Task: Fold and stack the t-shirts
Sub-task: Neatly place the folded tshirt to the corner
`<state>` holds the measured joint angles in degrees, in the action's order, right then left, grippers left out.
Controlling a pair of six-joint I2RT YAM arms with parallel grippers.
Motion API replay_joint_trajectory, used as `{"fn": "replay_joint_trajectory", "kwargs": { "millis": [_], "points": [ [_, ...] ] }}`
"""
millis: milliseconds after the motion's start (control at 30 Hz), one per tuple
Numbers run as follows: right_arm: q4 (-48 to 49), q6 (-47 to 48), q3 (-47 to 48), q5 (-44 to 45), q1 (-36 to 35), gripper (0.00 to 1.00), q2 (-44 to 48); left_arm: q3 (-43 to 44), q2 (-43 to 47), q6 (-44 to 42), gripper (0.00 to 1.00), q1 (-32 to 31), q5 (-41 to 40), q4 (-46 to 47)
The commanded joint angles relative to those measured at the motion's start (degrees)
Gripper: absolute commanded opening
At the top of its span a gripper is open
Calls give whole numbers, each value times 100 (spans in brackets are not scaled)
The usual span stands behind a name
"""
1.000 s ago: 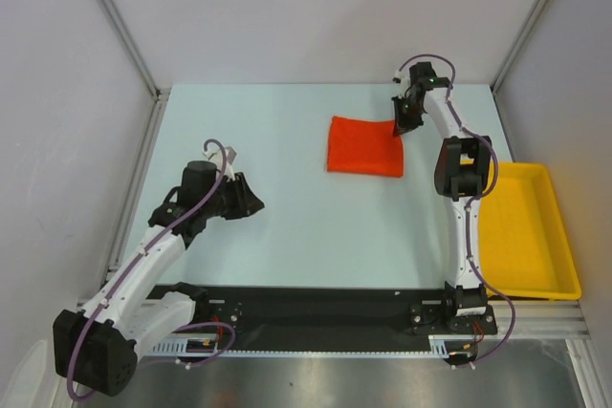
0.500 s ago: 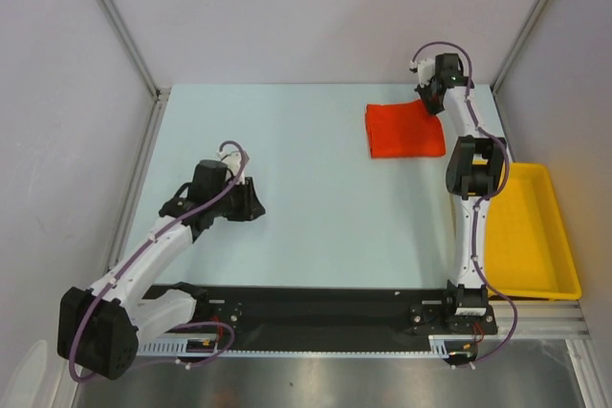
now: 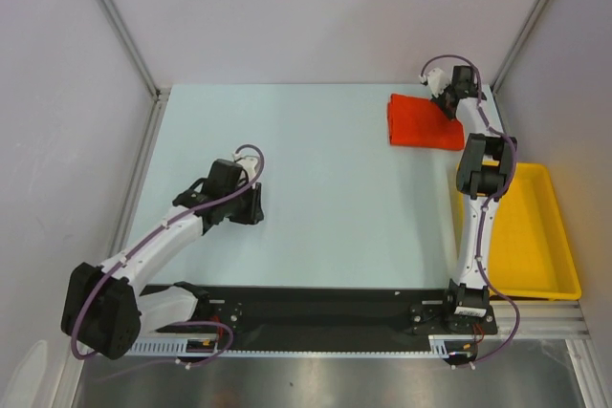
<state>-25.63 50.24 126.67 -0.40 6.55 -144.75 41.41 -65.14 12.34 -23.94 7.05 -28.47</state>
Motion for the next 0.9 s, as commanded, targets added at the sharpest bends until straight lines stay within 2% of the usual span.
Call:
{"fn": "replay_joint_trajectory", "kwargs": {
  "millis": [0,200,333,500,867],
  "points": [
    [699,592,-73,23,101,0,149,245,-121,-188,35,-31,-143,-54],
    [796,847,147,-363,602,0,70,377,-437,-285,35,-14,-318,-159],
    [901,874,358,-645,830,0,-79,421,-622,-214,35,-14,-116,-89],
    [1024,935,1007,-1136,997,0,-500,447,-780,-232,34,13,-134,-62],
    [2034,795,1395,-1093,1033,0,-1029,430,-886,-188,35,171,-64,-133]
  ]
}}
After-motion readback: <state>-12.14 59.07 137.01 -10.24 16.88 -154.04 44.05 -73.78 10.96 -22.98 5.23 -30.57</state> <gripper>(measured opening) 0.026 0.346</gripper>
